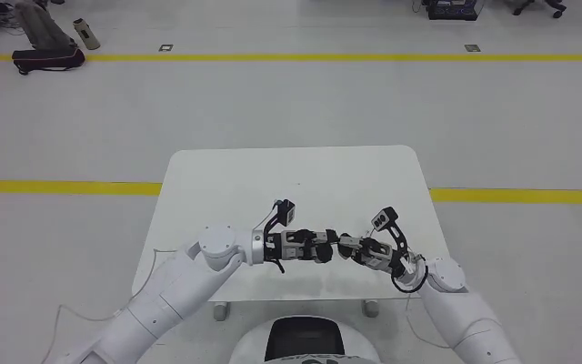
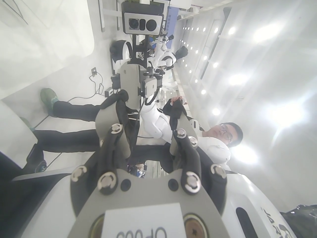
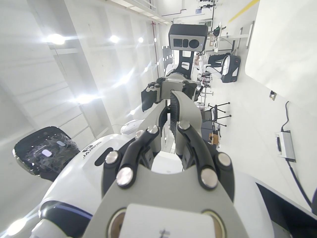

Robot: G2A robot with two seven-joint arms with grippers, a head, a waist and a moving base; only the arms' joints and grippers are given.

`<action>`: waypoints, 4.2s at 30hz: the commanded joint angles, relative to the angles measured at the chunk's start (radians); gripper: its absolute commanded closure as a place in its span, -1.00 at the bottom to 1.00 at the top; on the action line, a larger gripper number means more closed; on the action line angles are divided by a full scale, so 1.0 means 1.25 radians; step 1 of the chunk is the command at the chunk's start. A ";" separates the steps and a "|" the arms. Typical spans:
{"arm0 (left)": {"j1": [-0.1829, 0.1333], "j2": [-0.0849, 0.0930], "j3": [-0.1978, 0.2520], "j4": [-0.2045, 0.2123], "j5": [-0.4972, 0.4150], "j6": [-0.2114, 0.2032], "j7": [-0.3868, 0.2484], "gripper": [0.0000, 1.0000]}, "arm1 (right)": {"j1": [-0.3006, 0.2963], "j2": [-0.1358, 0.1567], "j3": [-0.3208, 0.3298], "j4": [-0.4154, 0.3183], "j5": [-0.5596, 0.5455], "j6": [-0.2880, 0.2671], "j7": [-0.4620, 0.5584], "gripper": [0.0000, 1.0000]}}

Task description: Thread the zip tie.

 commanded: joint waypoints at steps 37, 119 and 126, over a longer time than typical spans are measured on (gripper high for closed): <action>-0.004 -0.002 0.006 0.009 -0.003 0.004 0.000 0.80 | -0.004 0.011 -0.001 -0.020 -0.025 -0.014 -0.007 1.00; 0.014 0.013 -0.063 -0.012 0.051 -0.079 0.064 1.00 | -0.014 0.040 0.223 -0.156 -0.453 -0.015 -0.159 -1.00; 0.014 0.013 -0.063 -0.012 0.051 -0.079 0.064 1.00 | 0.033 0.052 0.232 -0.149 -0.584 0.034 -0.163 -1.00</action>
